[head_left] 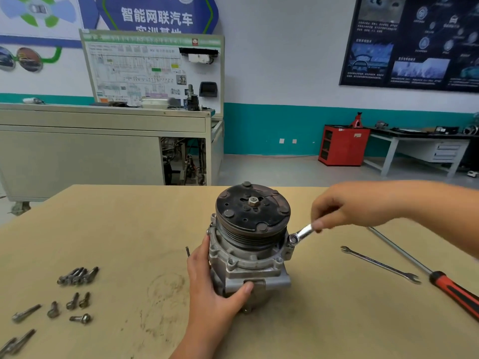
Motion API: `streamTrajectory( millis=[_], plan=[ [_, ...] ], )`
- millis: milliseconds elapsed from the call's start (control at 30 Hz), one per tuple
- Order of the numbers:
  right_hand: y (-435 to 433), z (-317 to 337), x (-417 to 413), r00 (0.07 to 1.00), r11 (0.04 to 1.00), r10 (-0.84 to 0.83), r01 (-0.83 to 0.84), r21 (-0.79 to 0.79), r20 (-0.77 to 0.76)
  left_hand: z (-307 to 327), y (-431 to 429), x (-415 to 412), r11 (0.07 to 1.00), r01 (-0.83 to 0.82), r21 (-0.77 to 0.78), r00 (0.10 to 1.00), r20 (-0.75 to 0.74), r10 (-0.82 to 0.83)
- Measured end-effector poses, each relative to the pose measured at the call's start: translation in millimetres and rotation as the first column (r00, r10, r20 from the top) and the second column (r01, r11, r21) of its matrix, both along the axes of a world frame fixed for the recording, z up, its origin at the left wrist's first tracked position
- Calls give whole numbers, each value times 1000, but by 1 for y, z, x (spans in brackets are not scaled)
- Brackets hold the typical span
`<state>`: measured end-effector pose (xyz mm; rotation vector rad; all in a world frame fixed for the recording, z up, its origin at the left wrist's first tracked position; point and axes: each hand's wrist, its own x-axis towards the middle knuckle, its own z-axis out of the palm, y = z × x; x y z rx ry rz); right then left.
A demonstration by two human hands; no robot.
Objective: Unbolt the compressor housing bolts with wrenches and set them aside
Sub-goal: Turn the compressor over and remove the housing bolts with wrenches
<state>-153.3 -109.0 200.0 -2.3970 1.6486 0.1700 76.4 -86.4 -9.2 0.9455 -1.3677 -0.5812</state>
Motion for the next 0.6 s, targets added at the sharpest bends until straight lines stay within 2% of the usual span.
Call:
streamTrajectory(
  millis=[67, 133, 233, 333, 433, 533, 600],
  plan=[
    [4, 5, -6, 983, 976, -146, 126, 177, 108, 0, 0, -1, 1000, 3, 5, 1000, -2, -2],
    [13, 3, -9, 901, 925, -296, 188, 331, 316, 1, 0, -1, 1000, 6, 1, 1000, -13, -6],
    [33, -16, -1, 758, 869, -404, 143, 475, 512, 0, 1, -1, 1000, -3, 7, 1000, 0, 3],
    [48, -32, 13, 682, 820, -443, 47, 571, 581, 0, 1, 0, 1000, -1, 8, 1000, -2, 1],
    [51, -39, 21, 632, 800, -480, 30, 599, 609, 1, 1, -1, 1000, 0, 8, 1000, -2, 0],
    [50, -43, 25, 625, 796, -487, 30, 605, 610, 1, 1, -1, 1000, -1, 2, 1000, -8, 1],
    [47, -39, 22, 664, 786, -479, 35, 617, 574, 1, 1, -1, 1000, 0, 2, 1000, -14, 0]
  ],
)
